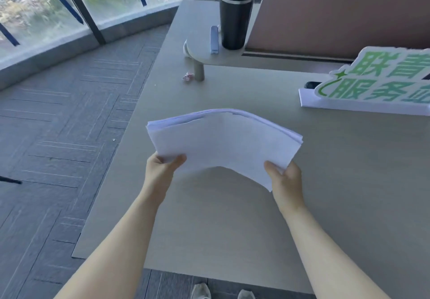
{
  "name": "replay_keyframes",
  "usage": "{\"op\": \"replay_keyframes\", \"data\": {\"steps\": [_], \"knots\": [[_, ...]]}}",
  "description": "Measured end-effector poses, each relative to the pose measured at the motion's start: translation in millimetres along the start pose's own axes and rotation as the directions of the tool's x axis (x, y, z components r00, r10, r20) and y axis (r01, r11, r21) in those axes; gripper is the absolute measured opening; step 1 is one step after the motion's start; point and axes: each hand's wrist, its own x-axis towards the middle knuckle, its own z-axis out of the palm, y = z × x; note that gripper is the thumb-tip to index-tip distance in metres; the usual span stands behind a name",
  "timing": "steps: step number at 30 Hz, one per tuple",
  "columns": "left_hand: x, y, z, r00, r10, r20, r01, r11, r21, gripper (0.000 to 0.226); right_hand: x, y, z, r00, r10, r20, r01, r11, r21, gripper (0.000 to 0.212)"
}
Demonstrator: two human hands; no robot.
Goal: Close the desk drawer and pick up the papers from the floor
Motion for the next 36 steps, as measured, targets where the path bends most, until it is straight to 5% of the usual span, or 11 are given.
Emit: {"op": "replay_keyframes", "data": {"steps": [6,10,18,21,29,36], "knots": [[-1.9,-17.2,-9.6,0.999,-0.044,-0.031,0.045,0.998,0.033,0.03,-0.4,12.7,2.6,0.998,0.048,0.028,-0.044,0.992,-0.119,0.026],[-3.1,-28.3,-13.4,0.99,-0.106,-0.09,0.113,0.99,0.079,0.011,-0.4,21.5,4.8,0.995,0.097,0.021,-0.091,0.978,-0.187,0.021],[56.7,43.6,-67.5,0.993,-0.002,-0.115,0.028,0.974,0.225,0.017,47.3,-34.7,70.3,0.996,0.056,0.072,-0.029,0.944,-0.329,0.019],[85.2,54.7,-79.8,0.985,-0.117,-0.128,0.154,0.929,0.336,0.041,75.4,-32.1,96.1,0.989,0.129,0.074,-0.079,0.877,-0.474,0.021],[144.0,27.6,-102.9,0.968,-0.168,-0.185,0.243,0.806,0.54,0.035,120.0,11.6,161.4,0.956,0.286,0.064,-0.2,0.795,-0.573,0.033],[151.2,11.5,-103.0,0.977,-0.13,-0.169,0.21,0.719,0.663,0.025,109.5,21.5,165.9,0.957,0.289,-0.011,-0.227,0.726,-0.649,0.02]]}}
